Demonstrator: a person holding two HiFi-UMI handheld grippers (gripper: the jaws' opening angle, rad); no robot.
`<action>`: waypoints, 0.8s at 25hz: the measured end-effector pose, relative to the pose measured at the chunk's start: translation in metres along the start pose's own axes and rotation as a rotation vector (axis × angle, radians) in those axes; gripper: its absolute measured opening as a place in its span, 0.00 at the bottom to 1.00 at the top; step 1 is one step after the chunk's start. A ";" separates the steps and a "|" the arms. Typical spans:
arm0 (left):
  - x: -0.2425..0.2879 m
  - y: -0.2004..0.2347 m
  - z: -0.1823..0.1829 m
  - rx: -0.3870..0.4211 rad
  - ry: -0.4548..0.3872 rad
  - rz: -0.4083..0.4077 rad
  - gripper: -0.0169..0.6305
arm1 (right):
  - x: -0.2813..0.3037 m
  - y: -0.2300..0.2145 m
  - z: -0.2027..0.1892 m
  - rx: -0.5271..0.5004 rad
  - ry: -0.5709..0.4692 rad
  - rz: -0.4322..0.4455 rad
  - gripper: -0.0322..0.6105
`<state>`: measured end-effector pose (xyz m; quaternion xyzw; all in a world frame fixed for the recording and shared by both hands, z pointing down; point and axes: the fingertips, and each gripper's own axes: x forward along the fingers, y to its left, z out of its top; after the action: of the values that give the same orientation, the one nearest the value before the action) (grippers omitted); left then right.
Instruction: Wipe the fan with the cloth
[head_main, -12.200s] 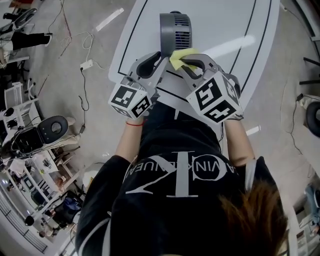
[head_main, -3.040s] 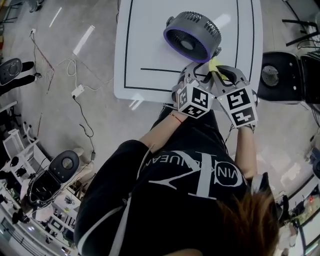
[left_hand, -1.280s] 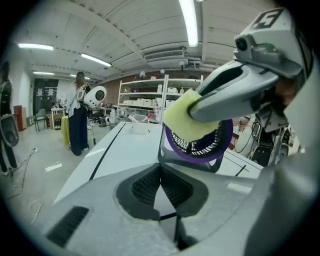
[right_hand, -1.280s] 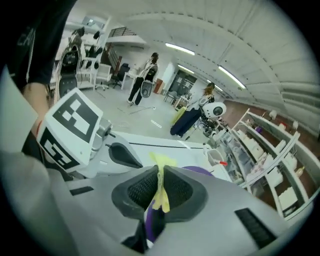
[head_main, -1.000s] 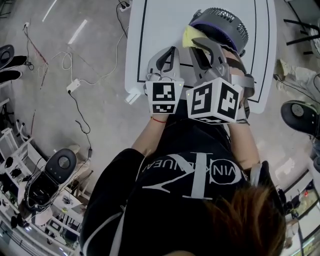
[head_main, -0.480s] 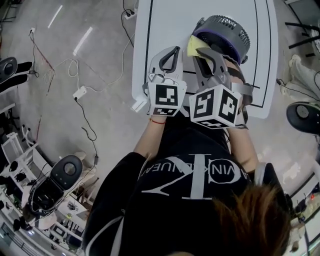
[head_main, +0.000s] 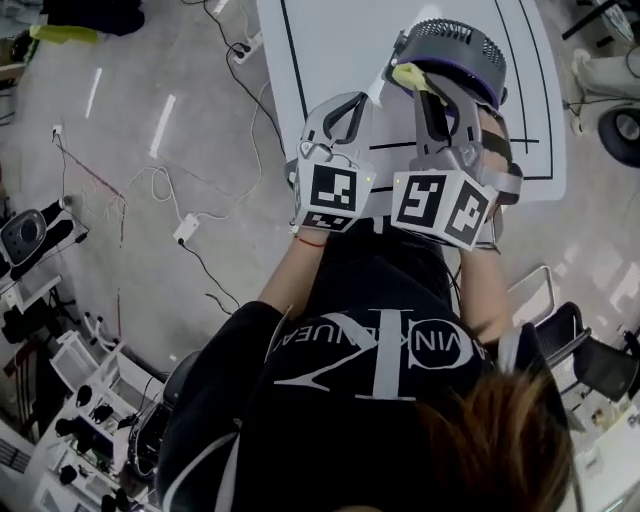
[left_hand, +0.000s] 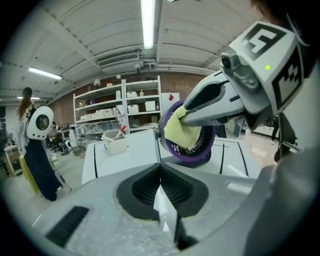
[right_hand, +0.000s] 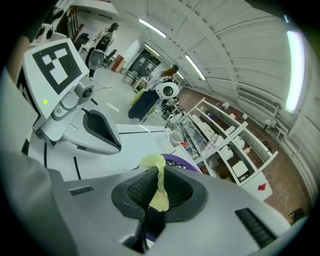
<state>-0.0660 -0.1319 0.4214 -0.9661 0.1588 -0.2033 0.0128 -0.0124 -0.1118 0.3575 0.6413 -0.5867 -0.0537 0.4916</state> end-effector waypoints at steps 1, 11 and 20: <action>0.001 -0.003 0.000 0.016 0.001 -0.024 0.04 | 0.000 -0.003 -0.001 -0.002 0.010 -0.031 0.10; 0.004 -0.016 0.004 0.106 -0.014 -0.159 0.04 | -0.010 -0.032 -0.023 0.036 0.112 -0.277 0.11; 0.003 -0.020 0.008 0.109 -0.022 -0.208 0.04 | -0.021 -0.035 -0.046 0.042 0.203 -0.362 0.10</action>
<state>-0.0537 -0.1141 0.4172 -0.9773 0.0465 -0.2015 0.0460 0.0353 -0.0746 0.3459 0.7484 -0.4103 -0.0641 0.5171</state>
